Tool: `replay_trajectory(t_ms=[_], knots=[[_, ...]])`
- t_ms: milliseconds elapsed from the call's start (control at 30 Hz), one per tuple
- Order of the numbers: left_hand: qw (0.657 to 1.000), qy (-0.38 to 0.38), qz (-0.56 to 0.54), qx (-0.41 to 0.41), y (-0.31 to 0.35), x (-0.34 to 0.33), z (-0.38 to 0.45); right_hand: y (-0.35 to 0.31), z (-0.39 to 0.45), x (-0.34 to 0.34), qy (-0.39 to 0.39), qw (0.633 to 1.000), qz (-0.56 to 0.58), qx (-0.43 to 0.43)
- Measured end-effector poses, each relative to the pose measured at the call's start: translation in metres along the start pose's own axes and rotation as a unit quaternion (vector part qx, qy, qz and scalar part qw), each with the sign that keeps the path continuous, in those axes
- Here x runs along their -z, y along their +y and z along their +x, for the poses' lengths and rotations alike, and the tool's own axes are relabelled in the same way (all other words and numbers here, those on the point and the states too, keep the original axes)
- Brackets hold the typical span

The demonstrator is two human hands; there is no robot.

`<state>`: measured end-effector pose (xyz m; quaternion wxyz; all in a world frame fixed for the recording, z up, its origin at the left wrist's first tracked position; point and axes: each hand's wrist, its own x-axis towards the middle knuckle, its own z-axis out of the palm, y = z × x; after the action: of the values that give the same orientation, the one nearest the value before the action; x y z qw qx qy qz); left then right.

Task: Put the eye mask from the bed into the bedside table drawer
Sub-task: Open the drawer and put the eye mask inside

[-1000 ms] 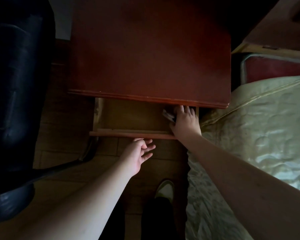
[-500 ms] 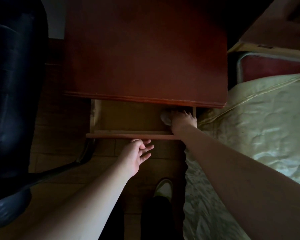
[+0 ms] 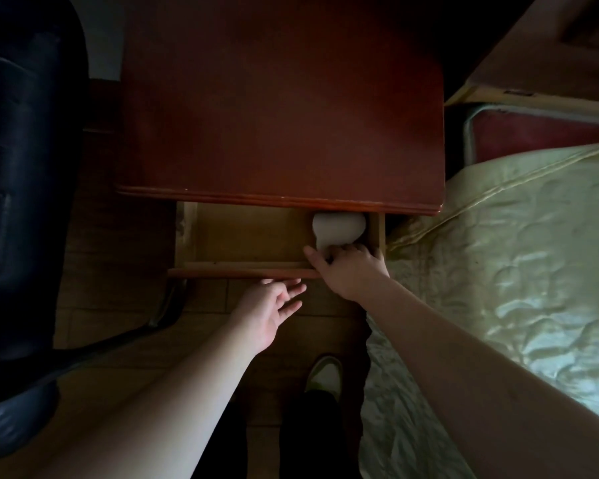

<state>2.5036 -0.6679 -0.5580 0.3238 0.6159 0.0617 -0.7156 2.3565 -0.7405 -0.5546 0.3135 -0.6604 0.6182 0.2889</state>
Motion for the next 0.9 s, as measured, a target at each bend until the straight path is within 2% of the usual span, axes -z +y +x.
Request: replay_trajectory(t_ms=[267,367,600,667,800,900], knots=[[1.0,0.002,0.011,0.006,0.009,-0.002,0.0,-0.001,-0.01,0.0,-0.013,0.998,-0.014,0.058],[1.0,-0.001,0.021,-0.014,0.017,-0.004,0.003,0.003,-0.006,0.004,0.047,0.994,-0.065,0.072],[0.997,-0.055,0.042,-0.025,0.043,-0.011,0.01,0.003,0.005,0.012,0.149,0.986,-0.059,0.048],[0.996,-0.07,0.042,-0.023,0.05,-0.016,0.011,0.005,-0.001,0.008,0.21,0.976,-0.014,0.052],[0.993,-0.046,0.103,-0.032,0.056,-0.024,0.012,0.004,-0.029,-0.015,0.309,0.941,0.119,0.074],[0.999,-0.013,0.029,-0.014,0.052,-0.017,0.012,-0.002,-0.053,-0.037,0.335,0.902,0.265,0.062]])
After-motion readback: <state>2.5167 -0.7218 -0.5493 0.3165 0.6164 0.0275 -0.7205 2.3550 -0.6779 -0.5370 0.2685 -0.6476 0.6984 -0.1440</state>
